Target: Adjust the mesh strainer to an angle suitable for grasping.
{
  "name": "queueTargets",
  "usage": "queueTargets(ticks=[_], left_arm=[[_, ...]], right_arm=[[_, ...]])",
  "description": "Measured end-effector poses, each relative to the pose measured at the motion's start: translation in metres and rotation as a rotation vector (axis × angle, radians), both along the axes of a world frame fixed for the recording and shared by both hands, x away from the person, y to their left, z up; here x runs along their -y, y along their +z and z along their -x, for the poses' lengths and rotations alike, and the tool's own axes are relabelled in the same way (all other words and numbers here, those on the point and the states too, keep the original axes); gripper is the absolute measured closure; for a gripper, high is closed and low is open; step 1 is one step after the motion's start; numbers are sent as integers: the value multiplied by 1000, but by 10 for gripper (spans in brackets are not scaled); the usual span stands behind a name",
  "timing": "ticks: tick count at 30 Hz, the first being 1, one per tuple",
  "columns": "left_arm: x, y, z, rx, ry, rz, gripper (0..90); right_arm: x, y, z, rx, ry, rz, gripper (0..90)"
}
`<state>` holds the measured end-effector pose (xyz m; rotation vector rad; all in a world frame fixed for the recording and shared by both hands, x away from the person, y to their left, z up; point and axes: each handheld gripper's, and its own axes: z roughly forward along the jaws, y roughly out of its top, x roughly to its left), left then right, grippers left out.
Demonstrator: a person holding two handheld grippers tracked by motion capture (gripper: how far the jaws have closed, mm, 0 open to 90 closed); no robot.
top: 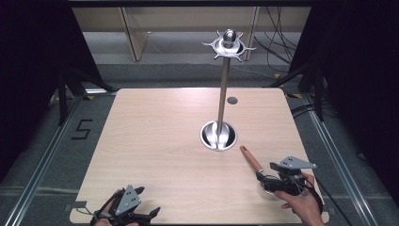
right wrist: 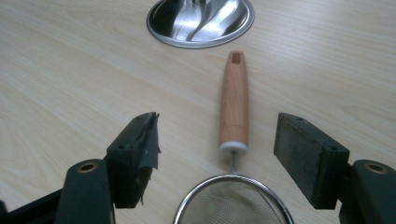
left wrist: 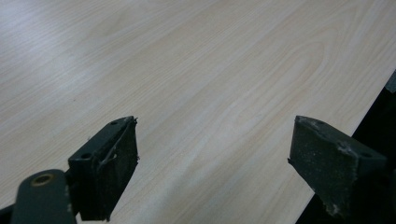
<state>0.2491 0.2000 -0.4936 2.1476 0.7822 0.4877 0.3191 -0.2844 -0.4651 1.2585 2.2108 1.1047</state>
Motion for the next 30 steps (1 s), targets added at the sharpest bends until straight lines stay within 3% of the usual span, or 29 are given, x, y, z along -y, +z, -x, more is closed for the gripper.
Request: queueTargets(ticks=[15, 19, 21, 23, 24, 25, 26, 27, 28, 30], left_arm=[[0, 0, 0, -4, 4, 1, 148], [1, -1, 1, -16, 24, 23, 148], [-1, 0, -1, 10, -1, -1, 148], [0, -1, 1, -30, 24, 18, 148], [0, -2, 1, -15, 28, 22, 148], [0, -1, 1, -12, 29, 18, 148], [0, -1, 1, -11, 29, 19, 148], [0, -1, 1, -12, 29, 19, 148], [1, -2, 1, -21, 31, 27, 148], [0, -1, 1, -16, 23, 18, 148]], right_arm=[[-5, 1, -4, -6, 36, 18, 316], [-8, 2, -7, -9, 33, 30, 317], [-8, 3, -9, -14, 39, 48, 319], [-9, 2, -12, -8, 47, 62, 324], [-12, 2, -10, -36, 25, 37, 326], [-11, 2, -13, -33, 44, 50, 327], [-14, 2, -11, -60, 30, 40, 328], [-12, 1, -15, -31, 54, 63, 330], [-15, 1, -14, -61, 34, 48, 332], [-15, 1, -18, -47, 62, 78, 338]])
